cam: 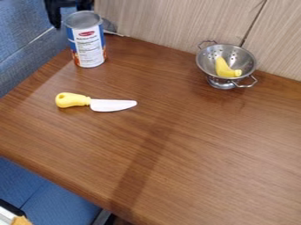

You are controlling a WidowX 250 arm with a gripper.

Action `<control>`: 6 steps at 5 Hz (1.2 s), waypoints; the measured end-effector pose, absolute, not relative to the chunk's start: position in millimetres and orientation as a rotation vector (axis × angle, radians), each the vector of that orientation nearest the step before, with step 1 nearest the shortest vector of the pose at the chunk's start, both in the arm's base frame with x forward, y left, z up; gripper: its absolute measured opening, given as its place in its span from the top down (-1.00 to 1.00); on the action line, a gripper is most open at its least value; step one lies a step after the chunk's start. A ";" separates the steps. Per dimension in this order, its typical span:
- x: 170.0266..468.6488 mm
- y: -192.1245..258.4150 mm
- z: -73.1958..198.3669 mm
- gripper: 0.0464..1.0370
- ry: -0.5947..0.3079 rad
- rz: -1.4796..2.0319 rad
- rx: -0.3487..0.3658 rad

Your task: Move the can to the middle left side of the table

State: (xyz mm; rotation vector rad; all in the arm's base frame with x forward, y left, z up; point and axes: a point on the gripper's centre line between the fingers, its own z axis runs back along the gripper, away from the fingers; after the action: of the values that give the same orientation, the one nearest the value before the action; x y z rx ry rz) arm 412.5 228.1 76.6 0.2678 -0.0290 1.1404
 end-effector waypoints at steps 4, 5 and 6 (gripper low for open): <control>386.8 195.4 80.3 -0.93 -0.018 0.983 0.214; 378.8 181.5 69.7 -0.93 0.007 0.955 0.189; 373.0 164.3 69.2 -0.93 -0.022 0.943 0.203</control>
State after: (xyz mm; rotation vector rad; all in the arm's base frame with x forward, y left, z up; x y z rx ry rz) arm 373.0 164.3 69.2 0.2025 -0.0224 0.9426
